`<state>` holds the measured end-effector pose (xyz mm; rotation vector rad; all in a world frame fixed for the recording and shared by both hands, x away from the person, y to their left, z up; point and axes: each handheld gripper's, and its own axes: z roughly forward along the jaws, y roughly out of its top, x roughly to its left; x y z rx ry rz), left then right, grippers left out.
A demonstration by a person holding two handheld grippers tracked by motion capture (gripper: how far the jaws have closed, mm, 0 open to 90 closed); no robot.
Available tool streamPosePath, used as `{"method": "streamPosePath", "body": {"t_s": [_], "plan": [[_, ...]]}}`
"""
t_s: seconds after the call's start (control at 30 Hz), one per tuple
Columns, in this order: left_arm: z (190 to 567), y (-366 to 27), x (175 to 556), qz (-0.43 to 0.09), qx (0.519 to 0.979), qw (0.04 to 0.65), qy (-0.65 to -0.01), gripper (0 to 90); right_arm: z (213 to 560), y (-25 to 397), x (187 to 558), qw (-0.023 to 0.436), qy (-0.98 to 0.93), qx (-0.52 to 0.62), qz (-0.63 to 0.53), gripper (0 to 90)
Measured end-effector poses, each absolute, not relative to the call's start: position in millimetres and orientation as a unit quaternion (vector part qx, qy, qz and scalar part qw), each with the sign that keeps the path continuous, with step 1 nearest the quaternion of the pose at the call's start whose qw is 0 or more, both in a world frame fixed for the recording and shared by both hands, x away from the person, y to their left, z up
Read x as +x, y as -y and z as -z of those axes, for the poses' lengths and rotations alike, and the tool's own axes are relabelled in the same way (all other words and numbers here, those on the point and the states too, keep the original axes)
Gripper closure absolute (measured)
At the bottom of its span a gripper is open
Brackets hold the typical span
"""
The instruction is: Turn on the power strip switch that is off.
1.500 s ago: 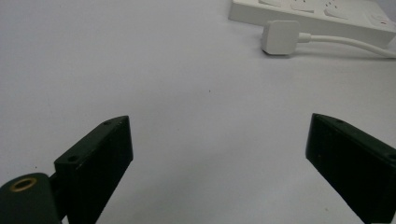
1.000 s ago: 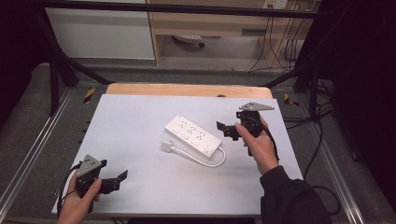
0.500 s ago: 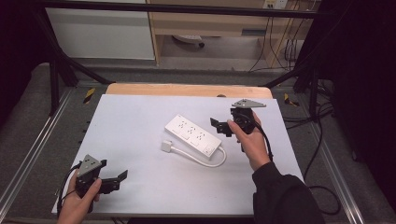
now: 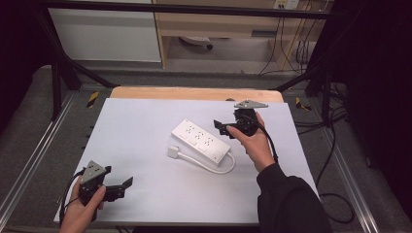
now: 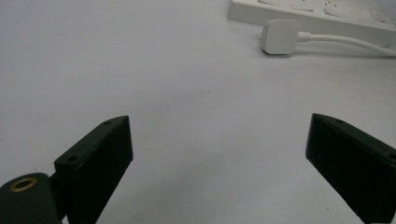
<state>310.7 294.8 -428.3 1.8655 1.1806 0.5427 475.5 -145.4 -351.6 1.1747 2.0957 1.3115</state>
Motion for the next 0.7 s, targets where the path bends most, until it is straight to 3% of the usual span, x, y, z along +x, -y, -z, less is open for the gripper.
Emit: {"method": "streamPosePath", "body": {"t_s": [0.7], "plan": [[428.3, -294.6, 310.7, -0.216, 0.746, 0.42, -0.469, 7.4, 366.2, 115.8, 485.5, 0.179, -0.763, 0.412, -0.464, 4.1]]}}
